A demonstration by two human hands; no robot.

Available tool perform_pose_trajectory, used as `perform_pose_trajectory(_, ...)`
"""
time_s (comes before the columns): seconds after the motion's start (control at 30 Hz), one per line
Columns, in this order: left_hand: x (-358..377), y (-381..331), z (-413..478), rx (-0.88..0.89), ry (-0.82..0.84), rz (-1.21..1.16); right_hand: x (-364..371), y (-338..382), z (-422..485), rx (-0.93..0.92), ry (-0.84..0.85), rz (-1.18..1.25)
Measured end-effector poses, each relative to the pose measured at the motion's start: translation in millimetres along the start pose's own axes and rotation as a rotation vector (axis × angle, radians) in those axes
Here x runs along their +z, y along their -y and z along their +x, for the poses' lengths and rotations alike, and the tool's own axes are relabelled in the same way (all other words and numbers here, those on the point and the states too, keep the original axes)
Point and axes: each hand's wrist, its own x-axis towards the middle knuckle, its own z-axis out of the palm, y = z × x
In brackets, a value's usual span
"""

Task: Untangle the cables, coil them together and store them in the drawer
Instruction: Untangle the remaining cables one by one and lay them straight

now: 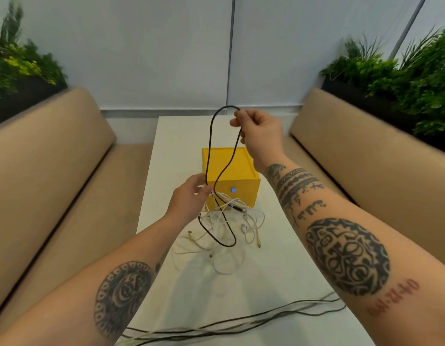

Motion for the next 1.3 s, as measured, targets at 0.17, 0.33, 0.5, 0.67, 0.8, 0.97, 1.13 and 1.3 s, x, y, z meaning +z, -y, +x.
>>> perform_pose_trajectory(0.17,4,-6,4,-0.059,0.005,-0.027,-7,17,-2,-0.035,0.026,0.245)
perform_pose_trajectory(0.33,1,-14,10,-0.110,-0.035,-0.160,-31,-8,-3,0.035,-0.070,0.258)
perform_pose_trajectory(0.5,-3,-40,23,-0.165,-0.095,-0.271,-60,-55,-6,0.222,-0.176,0.120)
perform_pose_trajectory(0.67,3,-68,38,-0.254,-0.096,-0.224,-54,-93,-46,0.346,0.297,-0.485)
perform_pose_trajectory(0.8,11,-87,39,-0.251,0.032,-0.122,-33,-113,-69,0.227,0.342,-0.709)
perform_pose_trajectory(0.97,12,-86,37,-0.375,0.141,-0.222,-21,-118,-72,0.046,0.300,-0.884)
perform_pose_trajectory(1.13,7,-83,36,-0.435,0.186,-0.561,-11,-113,-70,0.038,0.468,-0.890)
perform_pose_trajectory(1.3,-1,-84,43,-0.273,0.013,-0.505,-14,-126,-69,0.131,0.431,-0.855)
